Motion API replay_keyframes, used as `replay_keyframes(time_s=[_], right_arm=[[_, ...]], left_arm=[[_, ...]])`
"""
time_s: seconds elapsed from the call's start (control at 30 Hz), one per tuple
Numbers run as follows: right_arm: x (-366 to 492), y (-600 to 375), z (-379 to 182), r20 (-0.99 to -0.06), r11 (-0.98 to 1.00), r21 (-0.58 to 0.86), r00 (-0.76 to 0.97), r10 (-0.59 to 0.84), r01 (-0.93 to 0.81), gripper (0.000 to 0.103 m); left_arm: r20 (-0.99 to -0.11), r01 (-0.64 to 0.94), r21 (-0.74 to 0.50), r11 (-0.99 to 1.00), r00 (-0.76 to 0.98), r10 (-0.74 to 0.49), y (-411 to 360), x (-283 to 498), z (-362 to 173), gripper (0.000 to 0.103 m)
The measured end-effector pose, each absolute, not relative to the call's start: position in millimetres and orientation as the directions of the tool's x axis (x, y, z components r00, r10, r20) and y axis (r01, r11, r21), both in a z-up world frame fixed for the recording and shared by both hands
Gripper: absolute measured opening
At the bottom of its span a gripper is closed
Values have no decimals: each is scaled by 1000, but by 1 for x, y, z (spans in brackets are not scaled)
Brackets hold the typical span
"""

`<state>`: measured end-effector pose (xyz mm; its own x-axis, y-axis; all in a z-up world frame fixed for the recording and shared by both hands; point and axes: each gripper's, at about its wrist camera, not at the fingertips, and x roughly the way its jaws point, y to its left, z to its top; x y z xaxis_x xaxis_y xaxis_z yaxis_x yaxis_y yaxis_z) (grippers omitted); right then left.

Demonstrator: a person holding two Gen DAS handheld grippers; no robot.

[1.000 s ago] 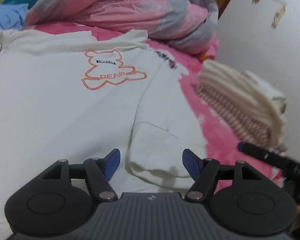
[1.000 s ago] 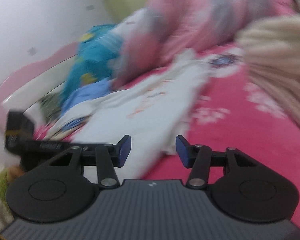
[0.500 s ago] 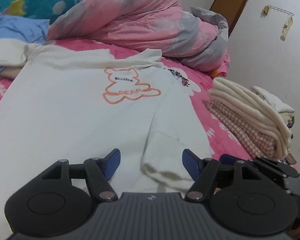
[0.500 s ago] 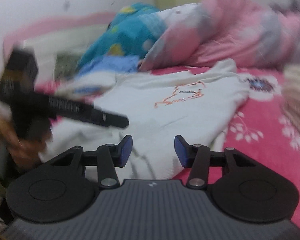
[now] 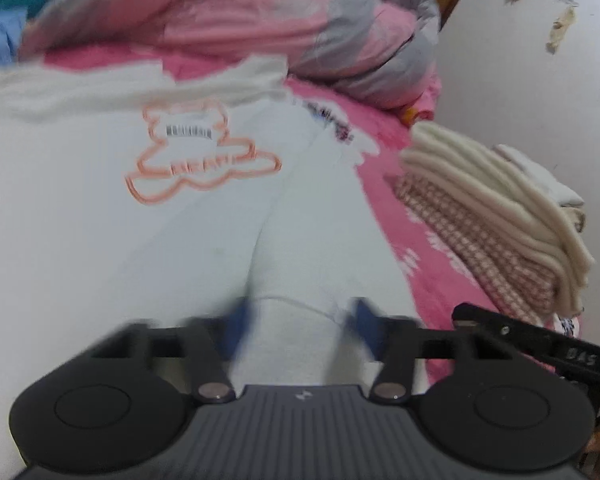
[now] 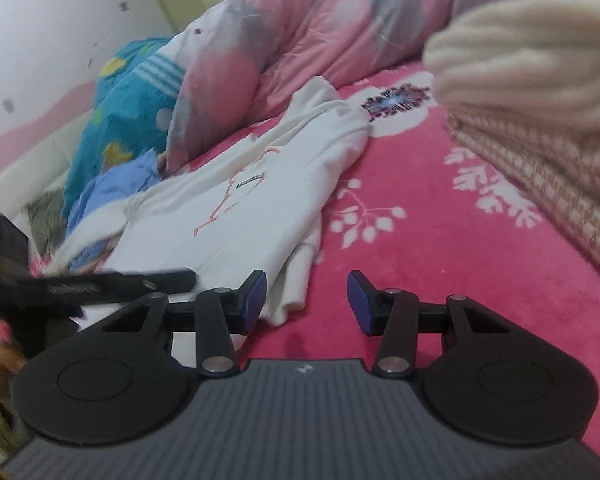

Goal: Fold clothes

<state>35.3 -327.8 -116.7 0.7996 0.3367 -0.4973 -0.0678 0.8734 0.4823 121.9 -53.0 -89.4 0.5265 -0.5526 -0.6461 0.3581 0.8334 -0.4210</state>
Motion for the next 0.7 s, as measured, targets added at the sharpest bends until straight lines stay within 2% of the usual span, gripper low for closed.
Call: replay_keyframes(time_s=[0.03, 0.07, 0.2, 0.27, 0.33, 0.4, 0.53, 0.7], right_arm=[[41, -331, -120, -499, 858, 508, 789, 358, -68, 43], [48, -332, -124, -502, 845, 530, 777, 380, -70, 42], [74, -326, -137, -532, 816, 572, 719, 448, -85, 33], [79, -318, -143, -550, 824, 558, 697, 460, -103, 27], [81, -309, -144, -566, 843, 521, 687, 457, -132, 19], [81, -303, -142, -578, 865, 476, 684, 444, -159, 3], [79, -310, -107, -568, 929, 348, 761, 314, -123, 2], [125, -348, -21, -492, 998, 37, 869, 54, -41, 2]], left_arm=[[-638, 346, -453, 822, 517, -570, -52, 125, -92, 10], [-620, 330, -489, 807, 519, -588, -48, 126, -93, 9], [-447, 257, -661, 705, 620, -645, -5, 116, -80, 8], [-373, 241, -701, 671, 678, -633, 17, 108, -70, 8], [-339, 240, -692, 681, 724, -600, 32, 101, -62, 8], [-323, 233, -688, 688, 750, -577, 43, 97, -57, 8], [-289, 239, -706, 667, 762, -579, 57, 90, -54, 8], [-246, 285, -721, 631, 747, -618, 60, 83, -48, 8]])
